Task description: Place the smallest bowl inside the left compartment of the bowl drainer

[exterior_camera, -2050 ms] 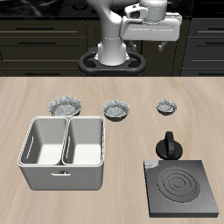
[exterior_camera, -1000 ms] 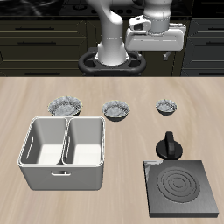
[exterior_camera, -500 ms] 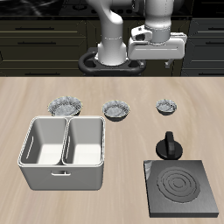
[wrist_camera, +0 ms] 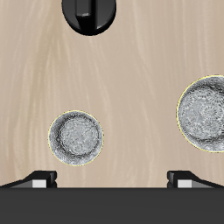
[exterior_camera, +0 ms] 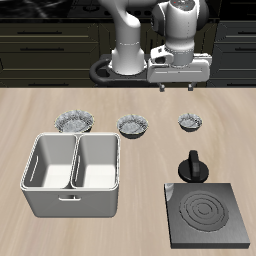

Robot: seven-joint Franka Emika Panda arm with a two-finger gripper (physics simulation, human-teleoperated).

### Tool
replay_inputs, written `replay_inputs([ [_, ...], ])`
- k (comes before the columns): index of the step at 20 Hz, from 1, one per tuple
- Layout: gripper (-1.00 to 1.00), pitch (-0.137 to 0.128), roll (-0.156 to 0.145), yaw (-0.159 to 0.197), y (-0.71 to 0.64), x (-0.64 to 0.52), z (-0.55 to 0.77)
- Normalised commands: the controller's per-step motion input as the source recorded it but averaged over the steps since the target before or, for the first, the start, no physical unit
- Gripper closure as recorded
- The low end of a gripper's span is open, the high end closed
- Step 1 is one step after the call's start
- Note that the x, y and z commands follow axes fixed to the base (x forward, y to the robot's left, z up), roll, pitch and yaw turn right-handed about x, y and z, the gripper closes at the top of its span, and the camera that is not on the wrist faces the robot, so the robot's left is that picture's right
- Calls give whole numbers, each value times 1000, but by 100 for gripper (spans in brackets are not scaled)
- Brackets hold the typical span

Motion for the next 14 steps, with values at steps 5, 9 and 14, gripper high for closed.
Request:
replay_inputs([
  [5,-100,-25,1,13,5,-97,-153],
  [9,-100,-39,-15,32,55,-111,-238],
  [14,-100,-2,-25,23,-3,-61,-298],
])
